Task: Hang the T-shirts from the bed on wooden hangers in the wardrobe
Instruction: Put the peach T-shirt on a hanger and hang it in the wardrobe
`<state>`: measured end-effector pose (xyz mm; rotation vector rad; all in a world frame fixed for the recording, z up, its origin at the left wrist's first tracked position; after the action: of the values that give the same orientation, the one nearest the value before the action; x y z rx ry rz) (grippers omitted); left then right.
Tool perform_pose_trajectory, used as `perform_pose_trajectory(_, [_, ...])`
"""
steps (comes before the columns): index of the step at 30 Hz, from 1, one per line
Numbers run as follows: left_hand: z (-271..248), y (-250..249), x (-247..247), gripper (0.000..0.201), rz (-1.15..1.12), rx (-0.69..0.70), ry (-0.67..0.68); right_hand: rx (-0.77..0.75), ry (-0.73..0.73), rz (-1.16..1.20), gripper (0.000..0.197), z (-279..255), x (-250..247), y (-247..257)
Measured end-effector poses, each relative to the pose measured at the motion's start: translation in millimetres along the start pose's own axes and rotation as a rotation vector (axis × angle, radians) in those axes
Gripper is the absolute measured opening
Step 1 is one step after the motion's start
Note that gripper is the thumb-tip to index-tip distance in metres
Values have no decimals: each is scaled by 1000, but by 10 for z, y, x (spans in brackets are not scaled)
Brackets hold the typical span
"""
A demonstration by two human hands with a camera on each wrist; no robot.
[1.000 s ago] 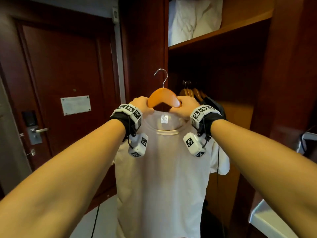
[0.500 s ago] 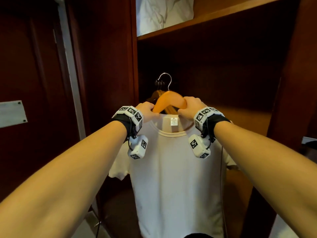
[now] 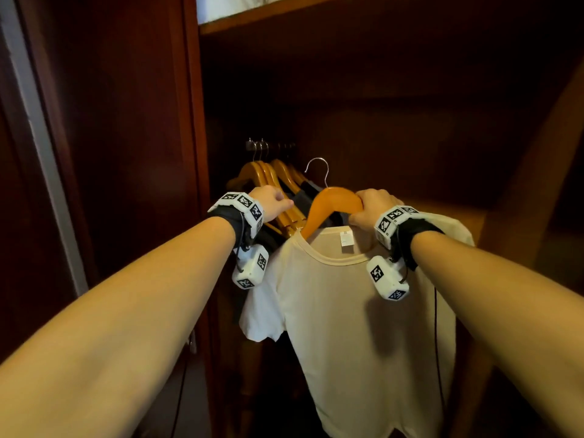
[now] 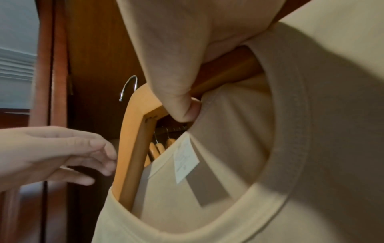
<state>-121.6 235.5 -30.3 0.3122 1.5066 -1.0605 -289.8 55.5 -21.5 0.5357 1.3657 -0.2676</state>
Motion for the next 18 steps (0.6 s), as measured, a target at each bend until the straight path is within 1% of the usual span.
perform_pose_trajectory(6, [624, 51, 233, 37, 179, 83, -26, 127, -20, -27, 12, 271, 70, -224])
perform_pose_trajectory(10, [1015, 47, 348, 43, 312, 165, -5, 219, 0, -54, 16, 417, 110, -362])
perform_pose_trajectory(13, [1277, 68, 439, 45, 447, 178, 97, 277, 25, -81, 24, 514, 146, -423])
perform_pose_trajectory(18, [1493, 118, 600, 45, 619, 159, 252, 342, 44, -138, 25, 638, 241, -455])
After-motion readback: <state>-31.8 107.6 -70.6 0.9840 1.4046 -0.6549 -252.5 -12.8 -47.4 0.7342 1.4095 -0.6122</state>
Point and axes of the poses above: each hand's wrist, its own z-axis towards the middle knuckle, its own x-axis out of the palm, y = z × x, the point moved 2 cm from there along z, towards the middle knuckle, and after that the axes turned 14 degrees about y, right-handed, at the moved point
